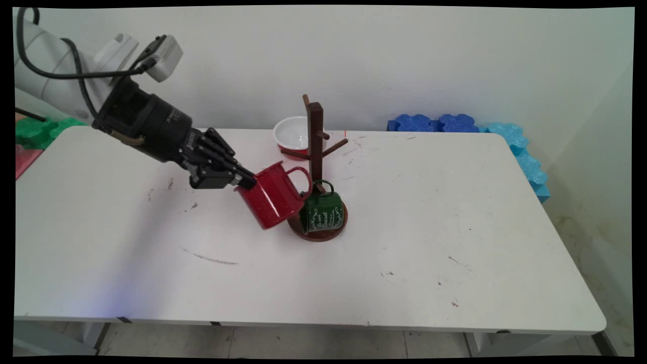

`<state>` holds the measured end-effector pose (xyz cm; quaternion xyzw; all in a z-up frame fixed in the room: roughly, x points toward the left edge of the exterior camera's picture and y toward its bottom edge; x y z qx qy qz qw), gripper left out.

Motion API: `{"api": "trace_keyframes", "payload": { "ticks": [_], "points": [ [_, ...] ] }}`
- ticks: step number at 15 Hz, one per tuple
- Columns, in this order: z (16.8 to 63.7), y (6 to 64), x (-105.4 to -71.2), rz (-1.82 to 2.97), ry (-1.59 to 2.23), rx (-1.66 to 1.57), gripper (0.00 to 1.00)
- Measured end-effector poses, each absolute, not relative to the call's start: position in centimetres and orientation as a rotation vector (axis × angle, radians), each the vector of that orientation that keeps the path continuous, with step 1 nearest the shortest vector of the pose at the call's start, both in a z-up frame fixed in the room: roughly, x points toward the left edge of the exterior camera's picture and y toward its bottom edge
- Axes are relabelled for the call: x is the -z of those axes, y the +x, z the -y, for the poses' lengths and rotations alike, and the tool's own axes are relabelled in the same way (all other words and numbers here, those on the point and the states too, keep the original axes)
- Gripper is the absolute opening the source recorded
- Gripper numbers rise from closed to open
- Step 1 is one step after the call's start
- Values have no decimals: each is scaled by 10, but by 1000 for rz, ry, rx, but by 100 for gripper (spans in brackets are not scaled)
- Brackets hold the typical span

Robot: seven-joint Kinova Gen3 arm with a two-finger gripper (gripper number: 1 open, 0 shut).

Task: Place the picked object on the table

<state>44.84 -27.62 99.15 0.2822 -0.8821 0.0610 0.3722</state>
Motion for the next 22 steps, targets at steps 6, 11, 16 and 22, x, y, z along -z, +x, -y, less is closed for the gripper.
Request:
{"api": "trace_keyframes", "payload": {
  "ticks": [6, 11, 16, 22],
  "points": [
    [282, 471, -989, 2351, 710, -230, 0],
    [292, 490, -982, 2432, 665, -319, 0],
    [304, 503, -971, 2508, 580, -416, 0],
    [318, 509, -951, 2588, 438, -523, 0]
  ]
}}
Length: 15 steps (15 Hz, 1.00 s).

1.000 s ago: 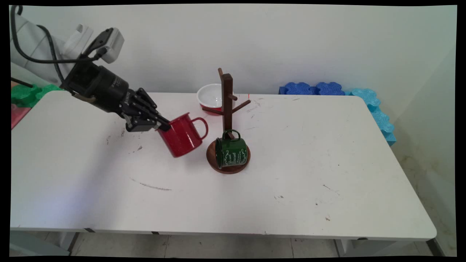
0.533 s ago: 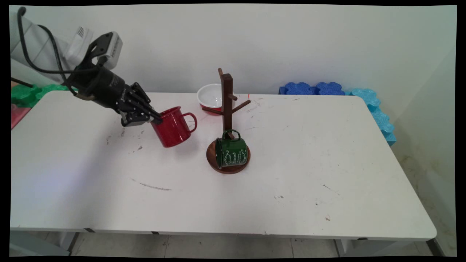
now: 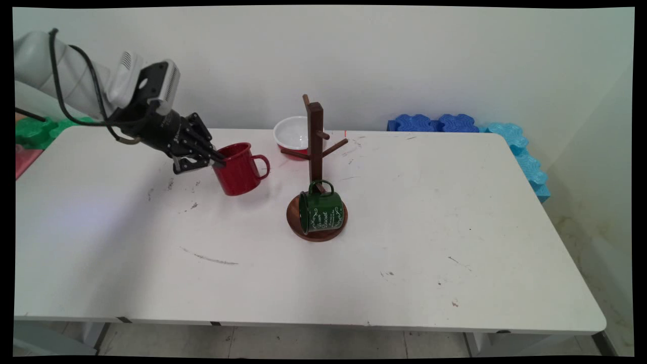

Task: Place the picked object on the table

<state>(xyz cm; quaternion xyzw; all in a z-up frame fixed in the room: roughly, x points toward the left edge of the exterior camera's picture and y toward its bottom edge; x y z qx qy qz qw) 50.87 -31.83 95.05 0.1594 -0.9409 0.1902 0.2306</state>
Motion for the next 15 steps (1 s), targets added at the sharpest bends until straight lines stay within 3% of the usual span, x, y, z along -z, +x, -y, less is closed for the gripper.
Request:
{"api": "trace_keyframes", "payload": {
  "ticks": [15],
  "points": [
    [348, 509, -894, 2704, 176, -714, 0]
  ]
}}
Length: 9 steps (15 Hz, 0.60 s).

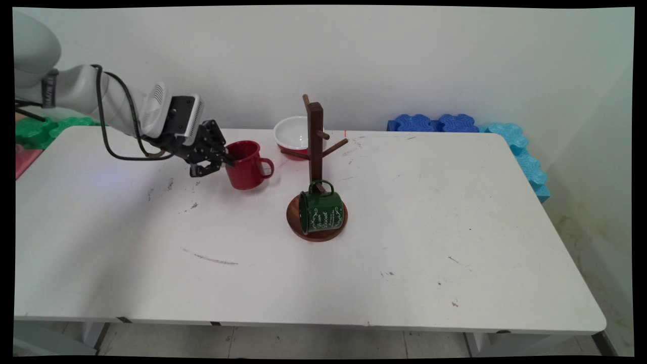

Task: Place the picked object on the table

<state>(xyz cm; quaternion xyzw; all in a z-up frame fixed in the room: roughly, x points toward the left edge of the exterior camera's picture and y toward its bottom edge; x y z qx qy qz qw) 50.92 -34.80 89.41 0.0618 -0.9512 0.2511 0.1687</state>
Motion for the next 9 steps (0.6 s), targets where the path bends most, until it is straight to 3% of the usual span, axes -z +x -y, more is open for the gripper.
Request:
{"api": "trace_keyframes", "payload": {
  "ticks": [9],
  "points": [
    [352, 511, -871, 2736, 118, -754, 0]
  ]
}}
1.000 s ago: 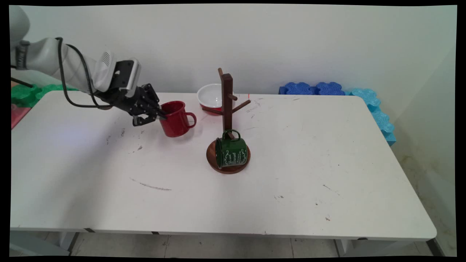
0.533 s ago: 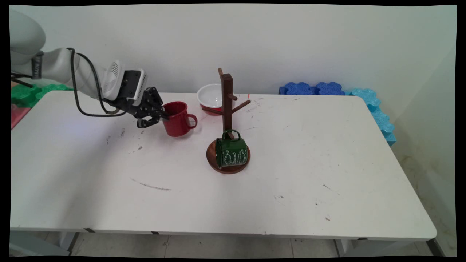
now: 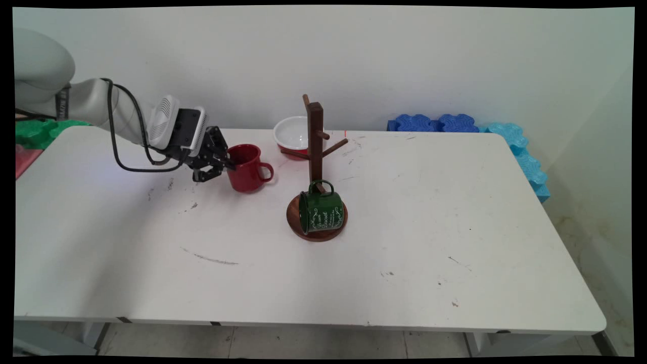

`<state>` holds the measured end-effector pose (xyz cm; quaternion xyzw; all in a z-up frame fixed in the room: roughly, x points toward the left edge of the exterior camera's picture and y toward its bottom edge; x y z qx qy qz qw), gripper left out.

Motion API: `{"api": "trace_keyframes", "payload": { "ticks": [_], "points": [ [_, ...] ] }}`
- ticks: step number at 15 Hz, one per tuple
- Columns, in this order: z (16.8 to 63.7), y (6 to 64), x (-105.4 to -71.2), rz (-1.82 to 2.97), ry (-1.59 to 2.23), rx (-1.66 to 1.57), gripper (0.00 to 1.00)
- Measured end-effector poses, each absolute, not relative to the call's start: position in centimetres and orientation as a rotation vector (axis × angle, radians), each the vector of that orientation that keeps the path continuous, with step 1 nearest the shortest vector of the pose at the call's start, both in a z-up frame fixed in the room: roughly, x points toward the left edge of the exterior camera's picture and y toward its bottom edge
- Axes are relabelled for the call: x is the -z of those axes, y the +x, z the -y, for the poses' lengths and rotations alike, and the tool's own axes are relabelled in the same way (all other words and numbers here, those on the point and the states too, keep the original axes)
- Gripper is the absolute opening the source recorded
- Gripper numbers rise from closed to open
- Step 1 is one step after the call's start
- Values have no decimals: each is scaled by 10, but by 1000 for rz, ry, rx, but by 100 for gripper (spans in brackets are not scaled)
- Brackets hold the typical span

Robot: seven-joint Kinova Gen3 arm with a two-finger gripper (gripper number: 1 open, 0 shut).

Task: Place the picked object on the table

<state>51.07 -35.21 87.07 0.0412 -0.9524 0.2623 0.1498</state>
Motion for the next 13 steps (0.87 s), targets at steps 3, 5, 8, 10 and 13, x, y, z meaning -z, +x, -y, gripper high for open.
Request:
{"api": "trace_keyframes", "payload": {
  "ticks": [3, 5, 8, 10, 13],
  "points": [
    [352, 511, -865, 2742, 108, -759, 0],
    [351, 511, -862, 2746, 101, -760, 0],
    [349, 511, -859, 2748, 95, -759, 100],
    [348, 511, -857, 2750, 90, -758, 100],
    [345, 511, -856, 2746, 101, -753, 100]
  ]
}}
